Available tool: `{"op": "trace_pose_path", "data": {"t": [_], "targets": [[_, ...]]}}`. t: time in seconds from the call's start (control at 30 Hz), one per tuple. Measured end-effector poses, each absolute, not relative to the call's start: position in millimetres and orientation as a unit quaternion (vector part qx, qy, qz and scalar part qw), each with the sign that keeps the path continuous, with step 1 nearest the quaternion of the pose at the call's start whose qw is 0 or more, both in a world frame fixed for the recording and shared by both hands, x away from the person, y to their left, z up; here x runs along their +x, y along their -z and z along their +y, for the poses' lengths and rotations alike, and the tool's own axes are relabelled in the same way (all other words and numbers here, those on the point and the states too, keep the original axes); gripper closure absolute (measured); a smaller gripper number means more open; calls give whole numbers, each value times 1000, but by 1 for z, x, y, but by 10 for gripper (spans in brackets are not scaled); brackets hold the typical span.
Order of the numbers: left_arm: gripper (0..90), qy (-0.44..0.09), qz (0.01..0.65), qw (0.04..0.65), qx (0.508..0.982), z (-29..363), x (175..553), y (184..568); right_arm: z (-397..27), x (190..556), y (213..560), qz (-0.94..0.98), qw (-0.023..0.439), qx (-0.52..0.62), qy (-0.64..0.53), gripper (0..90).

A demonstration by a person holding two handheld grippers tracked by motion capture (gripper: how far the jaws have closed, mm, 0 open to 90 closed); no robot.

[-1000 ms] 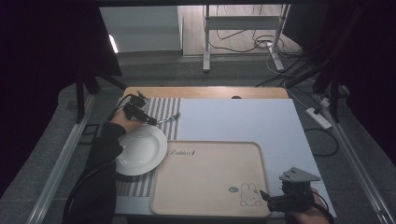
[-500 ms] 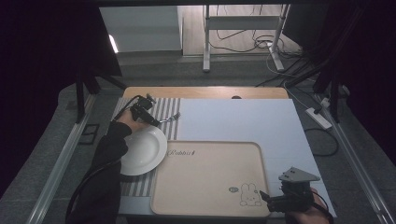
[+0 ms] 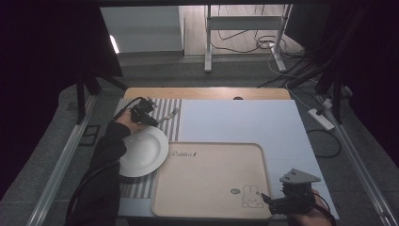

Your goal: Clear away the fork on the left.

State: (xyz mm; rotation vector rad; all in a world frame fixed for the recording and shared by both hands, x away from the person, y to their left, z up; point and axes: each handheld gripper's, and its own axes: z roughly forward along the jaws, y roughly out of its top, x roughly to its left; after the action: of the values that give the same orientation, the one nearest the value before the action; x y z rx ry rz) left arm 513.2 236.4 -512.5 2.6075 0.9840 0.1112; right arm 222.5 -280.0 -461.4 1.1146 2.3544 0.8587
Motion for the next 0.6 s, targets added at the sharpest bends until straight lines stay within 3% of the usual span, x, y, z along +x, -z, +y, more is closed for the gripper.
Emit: {"op": "trace_pose_path", "data": {"t": [0.2,0.6], "targets": [[774,-27,354,187,916,244,518,513,-280,223,461,841,197,399,-306,0],[775,-71,368,184,909,268,525,487,-280,223,461,842,196,399,-305,0]]}}
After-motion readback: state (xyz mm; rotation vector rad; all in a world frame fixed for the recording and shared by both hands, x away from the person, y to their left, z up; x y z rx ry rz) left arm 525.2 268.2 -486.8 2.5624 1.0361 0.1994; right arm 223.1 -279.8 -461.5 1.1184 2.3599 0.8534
